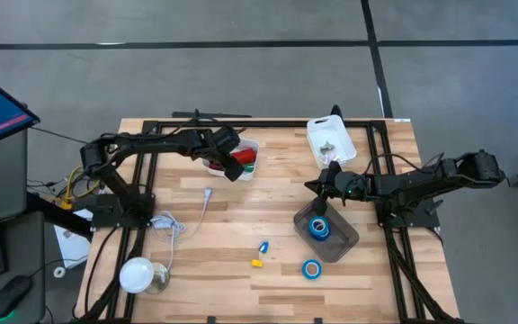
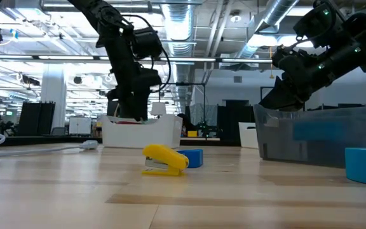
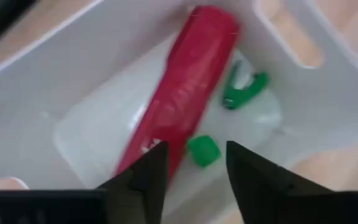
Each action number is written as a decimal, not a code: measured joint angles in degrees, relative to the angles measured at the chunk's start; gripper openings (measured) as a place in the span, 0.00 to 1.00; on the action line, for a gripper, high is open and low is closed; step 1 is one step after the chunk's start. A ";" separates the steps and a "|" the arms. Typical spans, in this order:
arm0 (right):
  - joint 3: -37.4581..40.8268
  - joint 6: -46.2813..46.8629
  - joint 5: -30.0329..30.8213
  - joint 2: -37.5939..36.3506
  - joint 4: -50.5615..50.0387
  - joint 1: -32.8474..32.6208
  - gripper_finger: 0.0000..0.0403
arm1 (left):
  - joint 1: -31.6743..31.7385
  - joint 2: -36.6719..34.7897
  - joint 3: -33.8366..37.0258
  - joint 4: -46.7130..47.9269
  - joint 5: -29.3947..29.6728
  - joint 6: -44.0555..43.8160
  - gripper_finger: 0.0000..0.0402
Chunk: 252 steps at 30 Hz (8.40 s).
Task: Pick and place Stapler, Stapler remover, tape
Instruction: Put the green small stapler into the left white bin, then put the yellow small stapler into the left white bin
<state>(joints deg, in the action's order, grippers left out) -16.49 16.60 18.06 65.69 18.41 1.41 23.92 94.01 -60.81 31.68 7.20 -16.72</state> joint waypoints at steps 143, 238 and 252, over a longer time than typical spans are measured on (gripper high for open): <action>-0.02 0.00 -0.06 -0.01 -1.33 0.64 0.02 | -45.68 18.41 -4.02 -20.73 -6.92 -4.13 0.44; 0.00 0.00 -0.02 0.00 -2.19 0.63 0.02 | 1.48 -10.31 10.24 -2.09 13.68 -8.15 0.16; 0.00 0.00 0.00 0.00 -2.16 0.63 0.02 | 2.75 -10.31 13.19 -8.28 9.18 -7.29 0.25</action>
<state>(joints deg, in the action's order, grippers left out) -16.49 16.60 18.06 65.69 16.25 2.04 26.68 83.70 -47.62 23.40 16.38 -24.01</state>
